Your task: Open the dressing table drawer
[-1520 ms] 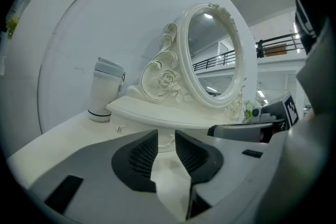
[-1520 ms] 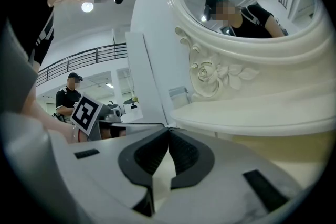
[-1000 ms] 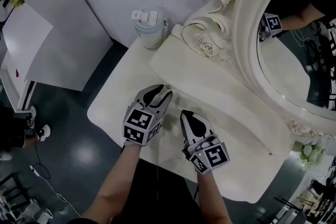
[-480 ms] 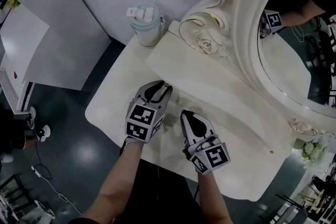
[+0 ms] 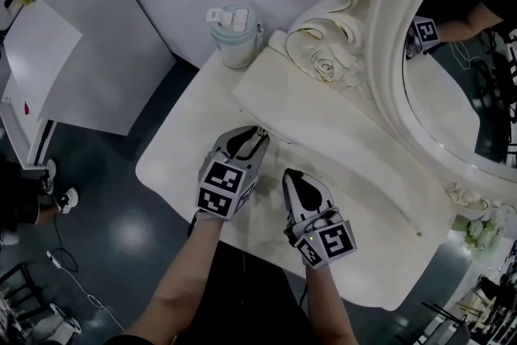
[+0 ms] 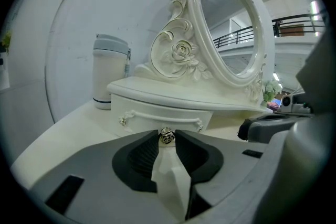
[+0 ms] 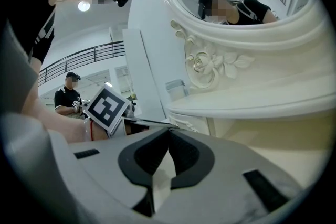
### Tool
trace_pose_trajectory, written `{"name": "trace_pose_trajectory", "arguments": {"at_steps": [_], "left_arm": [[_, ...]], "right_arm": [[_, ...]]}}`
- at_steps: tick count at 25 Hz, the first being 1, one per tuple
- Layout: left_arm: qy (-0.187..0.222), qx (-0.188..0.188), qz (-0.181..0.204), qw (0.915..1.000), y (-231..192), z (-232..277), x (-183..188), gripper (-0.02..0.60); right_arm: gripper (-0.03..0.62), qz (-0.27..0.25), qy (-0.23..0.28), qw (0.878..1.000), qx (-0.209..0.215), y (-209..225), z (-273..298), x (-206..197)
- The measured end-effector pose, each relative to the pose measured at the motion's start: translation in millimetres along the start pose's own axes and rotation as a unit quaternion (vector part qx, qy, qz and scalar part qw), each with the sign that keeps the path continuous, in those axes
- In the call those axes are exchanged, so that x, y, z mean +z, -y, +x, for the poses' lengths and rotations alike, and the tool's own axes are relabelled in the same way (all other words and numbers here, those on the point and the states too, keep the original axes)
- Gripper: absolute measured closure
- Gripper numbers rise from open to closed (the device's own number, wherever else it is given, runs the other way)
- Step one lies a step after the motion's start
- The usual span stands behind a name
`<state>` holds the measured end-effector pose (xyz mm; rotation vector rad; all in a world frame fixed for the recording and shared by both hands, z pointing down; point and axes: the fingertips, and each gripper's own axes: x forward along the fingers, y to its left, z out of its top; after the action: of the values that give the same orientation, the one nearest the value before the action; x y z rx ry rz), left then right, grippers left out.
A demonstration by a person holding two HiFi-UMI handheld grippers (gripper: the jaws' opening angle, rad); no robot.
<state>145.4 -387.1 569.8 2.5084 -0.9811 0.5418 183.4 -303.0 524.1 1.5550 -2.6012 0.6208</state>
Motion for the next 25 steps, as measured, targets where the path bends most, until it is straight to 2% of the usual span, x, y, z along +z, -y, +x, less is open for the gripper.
{"name": "trace_pose_trajectory", "arguments": {"at_steps": [25], "left_arm": [[-0.005, -0.001, -0.018, 0.9998, 2, -25, -16, 0.472]], "right_arm": [[0.588, 0.005, 0.007, 1.0, 0.009, -16, -8, -1]]}}
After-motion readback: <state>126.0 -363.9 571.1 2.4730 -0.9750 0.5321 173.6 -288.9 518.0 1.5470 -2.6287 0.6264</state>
